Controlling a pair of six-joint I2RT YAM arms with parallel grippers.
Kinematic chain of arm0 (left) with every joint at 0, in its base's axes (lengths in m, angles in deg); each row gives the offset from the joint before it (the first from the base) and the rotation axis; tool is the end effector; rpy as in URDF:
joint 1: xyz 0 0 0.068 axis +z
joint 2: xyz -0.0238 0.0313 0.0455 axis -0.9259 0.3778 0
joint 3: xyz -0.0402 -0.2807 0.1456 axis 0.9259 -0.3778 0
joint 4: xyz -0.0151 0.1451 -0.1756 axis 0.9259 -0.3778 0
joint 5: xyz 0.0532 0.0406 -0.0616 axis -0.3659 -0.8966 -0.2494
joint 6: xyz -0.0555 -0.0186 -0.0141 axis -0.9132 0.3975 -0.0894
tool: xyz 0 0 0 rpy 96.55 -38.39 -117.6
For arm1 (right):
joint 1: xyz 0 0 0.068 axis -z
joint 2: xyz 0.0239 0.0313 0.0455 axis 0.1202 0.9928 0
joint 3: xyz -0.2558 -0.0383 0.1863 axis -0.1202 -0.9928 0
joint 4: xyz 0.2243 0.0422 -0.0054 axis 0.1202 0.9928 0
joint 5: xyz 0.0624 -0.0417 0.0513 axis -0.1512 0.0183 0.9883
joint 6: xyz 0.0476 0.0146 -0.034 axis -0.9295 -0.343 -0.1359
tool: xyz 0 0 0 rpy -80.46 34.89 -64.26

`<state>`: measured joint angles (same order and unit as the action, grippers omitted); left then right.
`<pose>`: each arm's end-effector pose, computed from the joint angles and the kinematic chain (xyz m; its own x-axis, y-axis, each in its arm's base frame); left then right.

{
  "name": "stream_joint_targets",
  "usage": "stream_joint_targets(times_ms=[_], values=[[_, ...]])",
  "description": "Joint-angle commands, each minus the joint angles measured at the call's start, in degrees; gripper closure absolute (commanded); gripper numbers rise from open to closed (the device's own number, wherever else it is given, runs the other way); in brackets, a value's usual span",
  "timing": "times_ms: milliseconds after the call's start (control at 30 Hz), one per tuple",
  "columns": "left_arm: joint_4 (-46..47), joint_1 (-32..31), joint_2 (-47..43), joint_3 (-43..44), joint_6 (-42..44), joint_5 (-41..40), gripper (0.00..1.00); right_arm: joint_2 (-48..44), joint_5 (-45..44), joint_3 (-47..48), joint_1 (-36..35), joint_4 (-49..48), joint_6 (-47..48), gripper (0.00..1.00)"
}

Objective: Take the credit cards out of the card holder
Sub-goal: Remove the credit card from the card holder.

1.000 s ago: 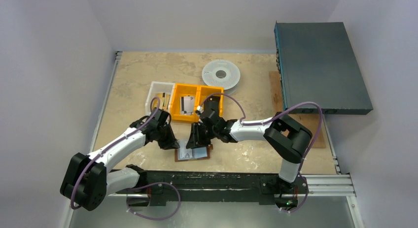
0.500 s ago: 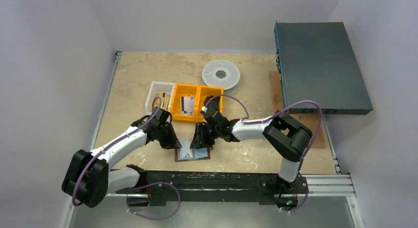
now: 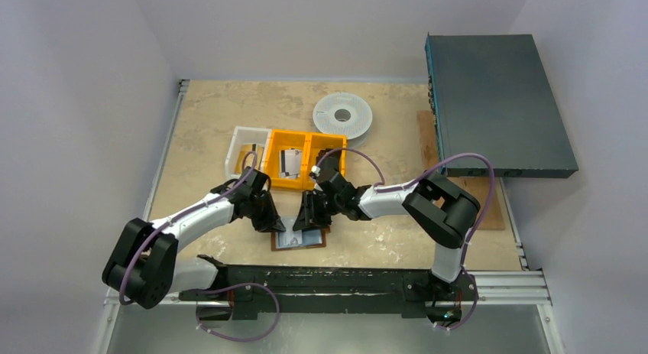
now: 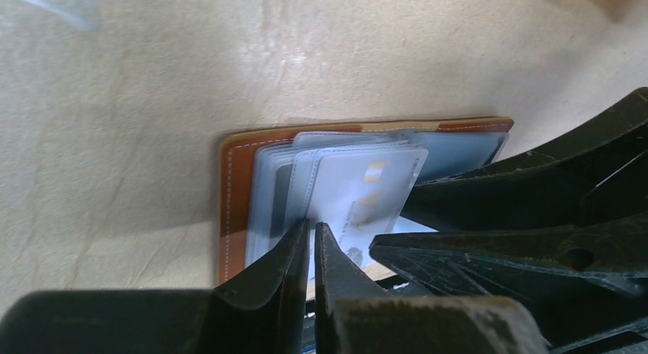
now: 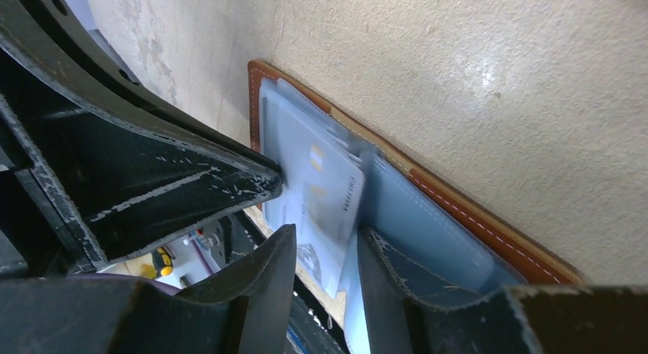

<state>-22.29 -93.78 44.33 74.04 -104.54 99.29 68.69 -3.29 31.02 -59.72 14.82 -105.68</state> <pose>0.1455 -0.0835 0.2124 -0.9173 -0.3951 -0.0491 -0.3360 0.8344 -0.4369 0.2001 0.2936 0.1968 -0.9807 -0.0518 -0.1887 -0.1780 0.6366 0.7504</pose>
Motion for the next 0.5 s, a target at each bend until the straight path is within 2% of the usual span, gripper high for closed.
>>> stream_joint_targets(times_ms=[0,267,467], values=[[2.66,-2.05,2.76,-0.75,-0.41,-0.85,0.94,1.31,1.05,-1.55,0.36,-2.58,-0.32,0.64],[1.71,-4.02,5.03,-0.15,-3.48,-3.89,0.98,0.91,3.35,-5.09,2.60,-6.83,-1.44,0.64],[-0.63,-4.08,5.95,-0.26,-4.73,-6.80,1.00,-0.57,7.16,-10.00,5.17,-15.36,-3.52,0.64]])
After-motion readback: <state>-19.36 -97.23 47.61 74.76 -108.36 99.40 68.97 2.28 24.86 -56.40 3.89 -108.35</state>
